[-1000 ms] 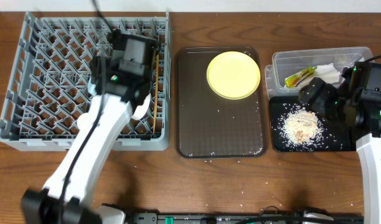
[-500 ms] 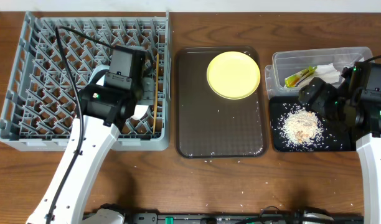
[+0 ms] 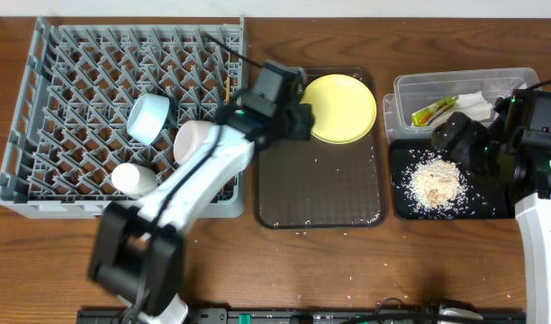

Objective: Sort waste into correct bins and load items into the dishwasher
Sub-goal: 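Move the left gripper right to the yellow plate rim and grasp, then lift the yellow plate on edge and grasp its right rim with right gripper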

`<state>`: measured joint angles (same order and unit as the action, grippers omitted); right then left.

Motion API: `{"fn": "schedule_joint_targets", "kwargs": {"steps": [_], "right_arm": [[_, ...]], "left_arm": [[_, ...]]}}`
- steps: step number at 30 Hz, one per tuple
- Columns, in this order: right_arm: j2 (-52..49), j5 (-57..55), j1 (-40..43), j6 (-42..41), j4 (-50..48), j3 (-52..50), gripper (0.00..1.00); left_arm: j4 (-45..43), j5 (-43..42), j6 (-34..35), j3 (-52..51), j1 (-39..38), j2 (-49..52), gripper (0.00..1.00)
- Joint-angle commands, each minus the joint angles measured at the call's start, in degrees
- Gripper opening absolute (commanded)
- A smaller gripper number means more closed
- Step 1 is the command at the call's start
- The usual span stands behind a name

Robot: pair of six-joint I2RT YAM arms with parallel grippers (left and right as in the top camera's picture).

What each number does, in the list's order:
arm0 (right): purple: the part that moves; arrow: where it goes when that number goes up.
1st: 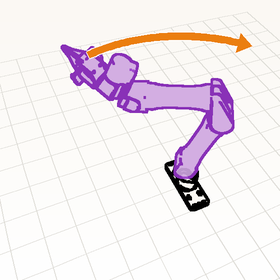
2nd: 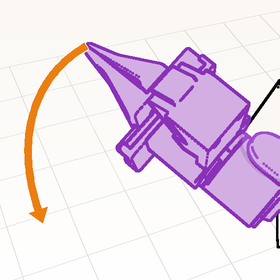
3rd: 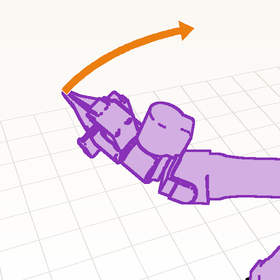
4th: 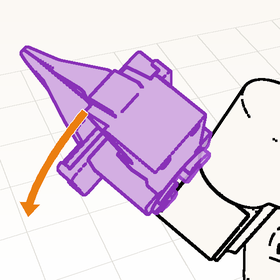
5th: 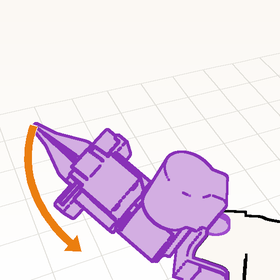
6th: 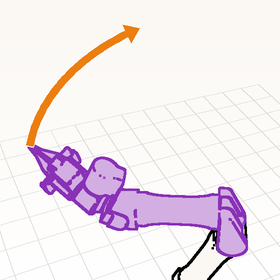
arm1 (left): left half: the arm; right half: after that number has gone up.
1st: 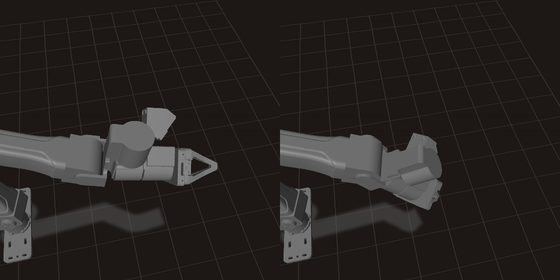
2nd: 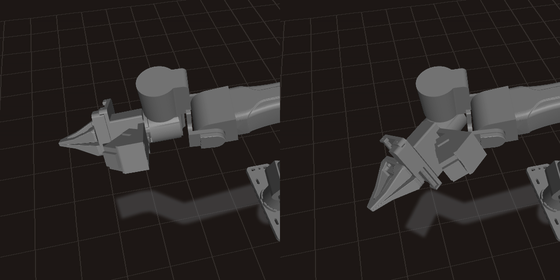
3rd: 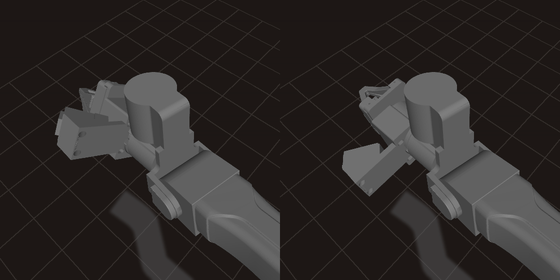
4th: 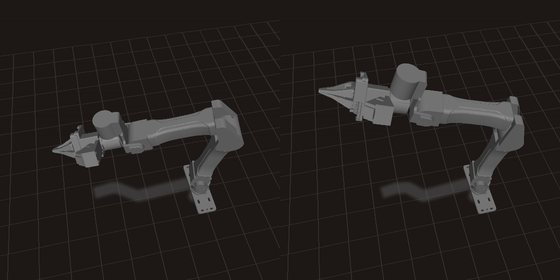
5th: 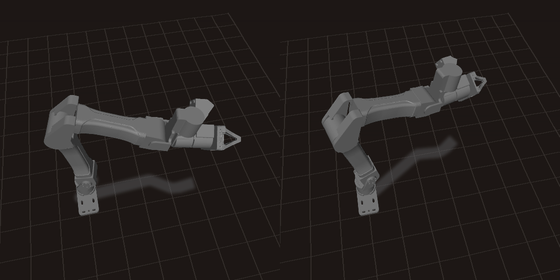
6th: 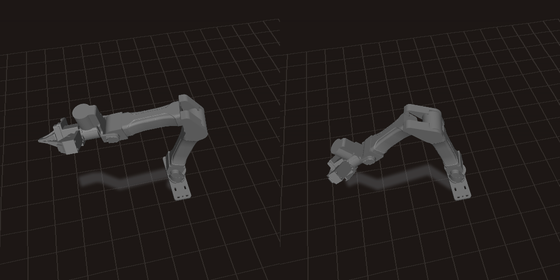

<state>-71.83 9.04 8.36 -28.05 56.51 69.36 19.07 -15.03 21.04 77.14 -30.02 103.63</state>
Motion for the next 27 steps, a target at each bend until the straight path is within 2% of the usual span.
{"fn": "schedule_joint_targets", "kwargs": {"steps": [1,4,7,11,12,16,23,27], "right_arm": [[-0.13,0.04,0.46,-0.2,0.09,0.26,0.99],[-0.13,0.04,0.46,-0.2,0.09,0.26,0.99],[-0.13,0.04,0.46,-0.2,0.09,0.26,0.99],[-0.13,0.04,0.46,-0.2,0.09,0.26,0.99],[-0.13,0.04,0.46,-0.2,0.09,0.26,0.99],[-0.13,0.04,0.46,-0.2,0.09,0.26,0.99],[-0.13,-1.2,0.46,-0.46,-0.31,0.26,0.99],[-0.28,8.48,0.15,-0.61,0.39,0.24,0.99]], "left_arm": [[-6.56,-0.98,3.67,0.33,-1.68,4.0,0.39],[-12.35,1.55,3.65,0.33,-2.62,6.86,0.27],[-14.51,5.9,3.67,0.33,-2.97,9.79,0.19],[-15.13,5.97,3.72,0.33,-2.97,13.92,0.19],[-15.13,5.22,3.72,0.33,-3.08,14.69,0.15],[-14.32,0.81,3.69,0.33,-3.34,16.92,0.13],[-1.4,0.2,4.04,0.33,-3.54,16.04,0.08],[7.17,-1.07,4.55,0.33,-3.54,13.51,0.08]]}}
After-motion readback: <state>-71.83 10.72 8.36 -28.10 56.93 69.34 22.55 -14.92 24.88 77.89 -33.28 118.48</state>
